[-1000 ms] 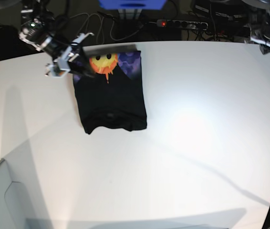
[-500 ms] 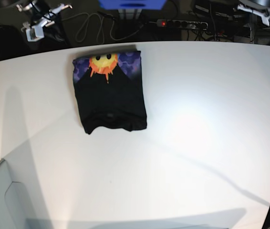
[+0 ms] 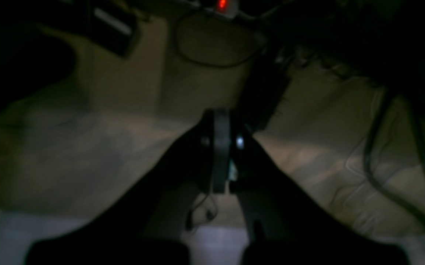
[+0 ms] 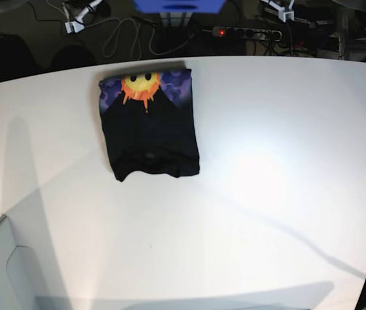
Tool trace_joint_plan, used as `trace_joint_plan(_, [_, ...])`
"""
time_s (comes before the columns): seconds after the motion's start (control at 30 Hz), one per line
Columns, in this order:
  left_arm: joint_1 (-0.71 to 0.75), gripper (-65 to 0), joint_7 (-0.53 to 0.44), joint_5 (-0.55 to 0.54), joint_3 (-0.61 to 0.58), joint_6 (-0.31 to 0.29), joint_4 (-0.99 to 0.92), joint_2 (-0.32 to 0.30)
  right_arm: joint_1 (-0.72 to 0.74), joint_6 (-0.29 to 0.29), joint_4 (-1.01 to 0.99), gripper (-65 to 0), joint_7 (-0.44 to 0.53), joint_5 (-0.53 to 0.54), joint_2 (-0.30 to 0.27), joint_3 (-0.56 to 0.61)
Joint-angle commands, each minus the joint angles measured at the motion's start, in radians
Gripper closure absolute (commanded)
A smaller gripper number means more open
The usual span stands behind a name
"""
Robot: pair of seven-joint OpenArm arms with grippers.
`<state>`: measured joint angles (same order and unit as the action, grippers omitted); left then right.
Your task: Fold the T-shirt properly
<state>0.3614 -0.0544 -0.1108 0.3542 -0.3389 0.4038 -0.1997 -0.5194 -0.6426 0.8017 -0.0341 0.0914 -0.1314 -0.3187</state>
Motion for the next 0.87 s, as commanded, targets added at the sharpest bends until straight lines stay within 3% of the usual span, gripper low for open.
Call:
trace_joint_plan(0.0, [-0.019, 0.0, -0.028, 0.023, -0.014, 0.001, -0.033, -0.013, 0.011, -0.001, -0.054, -0.1, 0.044, -0.046, -0.006, 0.010])
trace_joint_plan(0.07, [-0.072, 0.0, -0.048, 0.062, -0.047, 0.001, -0.079, -0.008, 0.061, 0.108, -0.181, -0.1, 0.162, -0.152, -0.004, 0.034])
trace_joint_plan(0.23, [-0.155, 0.0, -0.046, 0.109, -0.086, 0.002, -0.139, 0.013, 0.140, 0.481, -0.388, -0.1, 0.405, -0.296, 0.019, 0.114])
trace_joint_plan(0.33, [-0.183, 0.0, -0.046, 0.109, -0.119, 0.002, -0.150, 0.019, 0.203, 0.674, -0.491, -0.1, 0.409, -0.307, 0.031, 0.157])
trace_joint_plan(0.43, [-0.186, 0.0, -0.014, 0.102, -0.182, 0.002, -0.145, 0.022, 0.255, 0.827, -0.566, -0.1, 0.405, -0.307, 0.062, 0.174])
trace_joint_plan(0.6, [-0.187, 0.0, 0.018, 0.099, -0.238, 0.002, -0.138, 0.026, 0.278, 0.953, -0.575, -0.1, 0.403, -0.312, 0.108, 0.174])
trace_joint_plan(0.83, [-0.209, 0.0, 0.024, 0.099, -0.241, 0.002, -0.138, 0.026, 0.299, 0.975, -0.577, -0.1, 0.402, -0.312, 0.137, 0.174])
